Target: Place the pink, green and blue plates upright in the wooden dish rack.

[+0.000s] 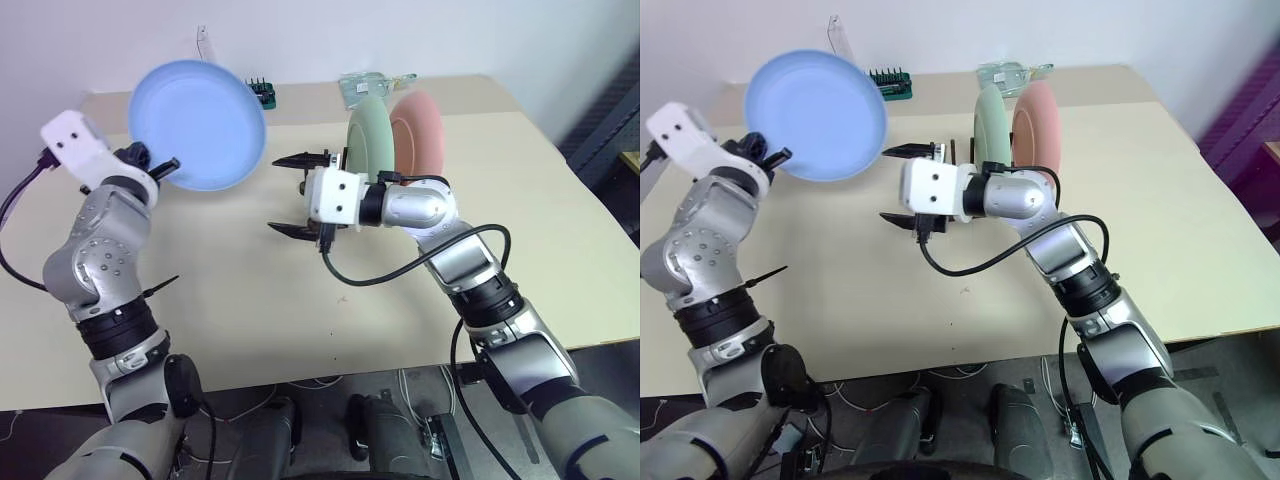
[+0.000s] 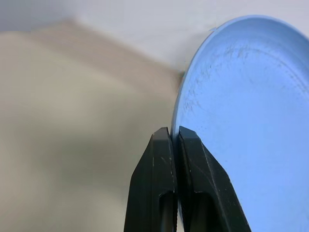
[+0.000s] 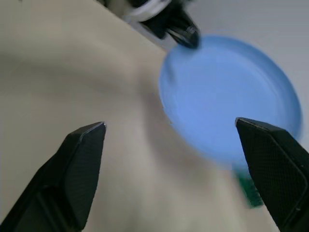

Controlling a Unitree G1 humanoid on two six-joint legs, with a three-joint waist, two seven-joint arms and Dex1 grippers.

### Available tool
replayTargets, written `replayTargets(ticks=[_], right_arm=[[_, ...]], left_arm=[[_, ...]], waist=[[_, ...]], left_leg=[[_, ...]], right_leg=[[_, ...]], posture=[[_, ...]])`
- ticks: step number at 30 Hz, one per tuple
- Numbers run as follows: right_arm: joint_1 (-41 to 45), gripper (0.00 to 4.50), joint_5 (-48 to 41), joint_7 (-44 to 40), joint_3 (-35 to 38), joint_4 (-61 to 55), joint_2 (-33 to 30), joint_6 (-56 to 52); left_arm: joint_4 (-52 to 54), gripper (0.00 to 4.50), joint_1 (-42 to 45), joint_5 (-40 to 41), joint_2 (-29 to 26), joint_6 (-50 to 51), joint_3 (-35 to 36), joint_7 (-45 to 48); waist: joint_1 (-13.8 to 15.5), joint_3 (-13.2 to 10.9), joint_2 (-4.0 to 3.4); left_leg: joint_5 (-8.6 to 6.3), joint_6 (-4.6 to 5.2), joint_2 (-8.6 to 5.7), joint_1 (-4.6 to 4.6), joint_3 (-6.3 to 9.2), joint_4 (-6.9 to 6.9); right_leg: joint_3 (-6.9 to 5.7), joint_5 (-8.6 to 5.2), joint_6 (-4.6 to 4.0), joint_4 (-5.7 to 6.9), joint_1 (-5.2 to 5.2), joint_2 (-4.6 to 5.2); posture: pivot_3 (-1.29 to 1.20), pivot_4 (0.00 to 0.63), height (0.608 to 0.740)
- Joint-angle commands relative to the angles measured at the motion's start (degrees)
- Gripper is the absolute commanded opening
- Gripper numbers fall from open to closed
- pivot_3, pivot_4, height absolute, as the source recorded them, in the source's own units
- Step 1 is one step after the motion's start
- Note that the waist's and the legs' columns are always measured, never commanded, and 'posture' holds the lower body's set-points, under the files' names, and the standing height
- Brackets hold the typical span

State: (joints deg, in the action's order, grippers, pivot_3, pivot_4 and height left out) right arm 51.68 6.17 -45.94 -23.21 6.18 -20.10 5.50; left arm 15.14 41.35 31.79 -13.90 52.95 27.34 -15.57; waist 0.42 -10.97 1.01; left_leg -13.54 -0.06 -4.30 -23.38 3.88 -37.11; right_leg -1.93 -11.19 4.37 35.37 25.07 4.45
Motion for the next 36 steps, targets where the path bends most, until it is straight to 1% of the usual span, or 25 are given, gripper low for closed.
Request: replayTargets(ticks=[1,5,8,9,11,12,13,17,18,19,22,25,27,28,29,32,33,34,36], right_arm=[[3.6,4.46,5.3,4.1,-0.7,4.7,1.4,7.2],[7.1,4.46,12.0,8.2,-2.4,12.4,1.4,13.3],[9.4,4.46,16.9,12.8,-2.8,16.9,1.5,16.1],[10.0,4.22,18.4,14.1,-2.9,18.0,1.3,16.7],[10.5,3.58,20.6,16.0,-3.1,19.6,1.0,17.6],[10.6,3.14,21.5,16.7,-3.1,20.2,0.9,18.0],[10.6,2.68,22.0,17.1,-3.0,20.6,0.8,18.2],[10.1,0.56,23.0,18.2,-2.2,20.1,0.6,18.7],[9.9,0.12,23.1,18.4,-2.0,19.9,0.6,18.8],[9.9,0.05,23.3,18.5,-2.0,19.9,0.5,18.8],[9.7,0.00,24.1,19.4,-2.0,19.4,0.2,19.1],[9.3,0.00,24.0,19.3,-1.8,18.7,0.1,19.5],[9.0,0.00,22.8,18.7,-1.3,18.2,0.3,19.7],[9.0,0.00,22.1,18.5,-1.1,18.0,0.3,19.8],[9.0,0.00,21.3,18.0,-0.8,17.8,0.4,20.1],[9.0,0.00,19.2,17.0,-0.1,17.2,0.1,21.0],[9.0,0.00,17.9,16.3,0.4,16.6,-0.1,21.3],[9.0,0.00,17.0,15.8,0.7,16.2,-0.2,21.5],[8.6,0.00,12.3,13.5,2.6,14.0,0.1,20.7]], left_arm=[[6.0,0.00,3.2,1.7,1.3,3.5,-2.6,-1.6],[9.0,0.00,4.7,3.0,3.4,7.3,-4.3,-3.1],[11.1,0.00,5.6,4.4,5.2,9.7,-5.0,-3.6],[11.6,0.00,5.8,4.7,5.6,10.3,-5.0,-3.8],[12.1,0.00,6.1,4.9,6.2,11.1,-4.8,-4.1],[12.2,0.00,6.2,4.9,6.4,11.2,-4.7,-4.1],[12.3,0.00,6.2,4.9,6.3,11.4,-4.7,-4.0],[11.8,0.00,6.2,4.5,6.1,11.5,-4.1,-3.8],[11.5,0.00,6.2,4.3,6.0,11.4,-4.0,-3.7],[11.4,0.00,6.2,4.2,6.0,11.4,-4.0,-3.7],[10.8,0.95,6.7,6.4,8.6,8.5,-1.4,-3.7],[10.4,2.37,9.1,8.4,11.0,3.4,2.6,-5.0],[9.9,3.44,11.4,8.6,10.7,-1.9,5.4,-5.8],[9.4,3.86,12.5,8.7,10.0,-4.7,6.9,-5.9],[8.8,3.86,13.1,7.8,8.4,-6.9,7.9,-5.8],[5.2,3.86,12.1,2.1,0.5,-10.9,8.6,-5.2],[3.9,3.86,10.0,-0.6,-3.7,-10.9,7.3,-3.8],[3.1,3.86,8.5,-2.2,-6.4,-10.9,6.3,-2.8],[1.9,3.86,3.4,-6.5,-12.6,-12.6,3.3,1.1]], waist=[[0.0,0.0,0.00],[-0.4,0.0,0.00],[-0.4,0.0,0.01],[-0.4,0.0,0.01],[-0.5,0.0,0.01],[-0.5,0.0,0.01],[-0.6,0.0,0.01],[-1.0,0.0,0.01],[-1.1,0.0,0.01],[-1.1,0.0,0.03],[-1.1,0.0,0.03],[-1.0,0.0,0.07],[-1.0,-0.1,0.08],[-1.2,-0.1,0.08],[-1.2,-0.1,0.08],[-1.4,-0.1,0.07],[-1.5,-0.1,0.06],[-1.5,-0.1,0.05],[-1.4,-0.1,0.05]], left_leg=[[0.01,-0.01,0.00,0.00,0.00,-0.01],[0.09,-0.11,0.03,0.02,-0.01,-0.01],[0.18,-0.27,0.11,0.02,-0.01,0.01],[0.20,-0.31,0.13,0.01,-0.01,0.02],[0.28,-0.44,0.14,0.02,-0.01,0.05],[0.29,-0.46,0.14,0.01,-0.01,0.06],[0.29,-0.46,0.14,0.02,-0.01,0.06],[0.31,-0.48,0.14,0.02,-0.01,0.06],[0.31,-0.48,0.15,0.02,-0.01,0.06],[0.32,-0.48,0.15,0.02,-0.01,0.06],[0.33,-0.49,0.17,0.02,-0.01,0.05],[0.33,-0.50,0.17,0.02,-0.01,0.03],[0.33,-0.50,0.17,0.02,-0.01,0.03],[0.33,-0.51,0.19,0.02,-0.01,0.04],[0.34,-0.51,0.20,0.02,-0.02,0.05],[0.36,-0.54,0.27,0.05,-0.05,0.12],[0.37,-0.57,0.31,0.06,-0.09,0.15],[0.38,-0.58,0.34,0.06,-0.11,0.16],[0.37,-0.58,0.38,0.06,-0.13,0.18]], right_leg=[[0.00,0.00,-0.01,0.01,0.00,-0.01],[0.03,0.03,-0.05,0.02,0.00,-0.14],[0.07,0.03,-0.08,0.01,0.02,-0.27],[0.09,0.04,-0.08,0.00,0.02,-0.29],[0.11,0.03,-0.09,-0.01,0.02,-0.31],[0.11,0.03,-0.09,-0.01,0.02,-0.32],[0.12,0.03,-0.09,-0.02,0.02,-0.32],[0.13,0.04,-0.10,-0.01,0.02,-0.34],[0.13,0.04,-0.10,-0.02,0.02,-0.34],[0.14,0.04,-0.10,-0.01,0.02,-0.35],[0.15,0.05,-0.12,-0.01,0.02,-0.36],[0.14,0.06,-0.13,-0.04,0.00,-0.36],[0.14,0.07,-0.14,-0.05,0.00,-0.36],[0.14,0.07,-0.14,-0.05,0.00,-0.37],[0.14,0.07,-0.15,-0.07,0.01,-0.39],[0.18,0.08,-0.18,-0.06,0.03,-0.47],[0.24,0.11,-0.23,-0.05,0.07,-0.55],[0.26,0.13,-0.26,-0.05,0.09,-0.59],[0.28,0.15,-0.29,-0.04,0.13,-0.65]], posture=[[0.00,0.150,0.740],[0.00,0.150,0.740],[0.00,0.150,0.740],[0.00,0.150,0.740],[0.00,0.150,0.740],[0.00,0.150,0.740],[0.00,0.150,0.740],[0.00,0.150,0.740],[0.00,0.150,0.740],[0.00,0.150,0.740],[0.00,0.150,0.740],[0.00,0.150,0.740],[0.00,0.150,0.740],[0.00,0.150,0.740],[0.00,0.150,0.740],[0.00,0.150,0.740],[0.00,0.150,0.740],[0.00,0.150,0.740],[0.00,0.150,0.740]])
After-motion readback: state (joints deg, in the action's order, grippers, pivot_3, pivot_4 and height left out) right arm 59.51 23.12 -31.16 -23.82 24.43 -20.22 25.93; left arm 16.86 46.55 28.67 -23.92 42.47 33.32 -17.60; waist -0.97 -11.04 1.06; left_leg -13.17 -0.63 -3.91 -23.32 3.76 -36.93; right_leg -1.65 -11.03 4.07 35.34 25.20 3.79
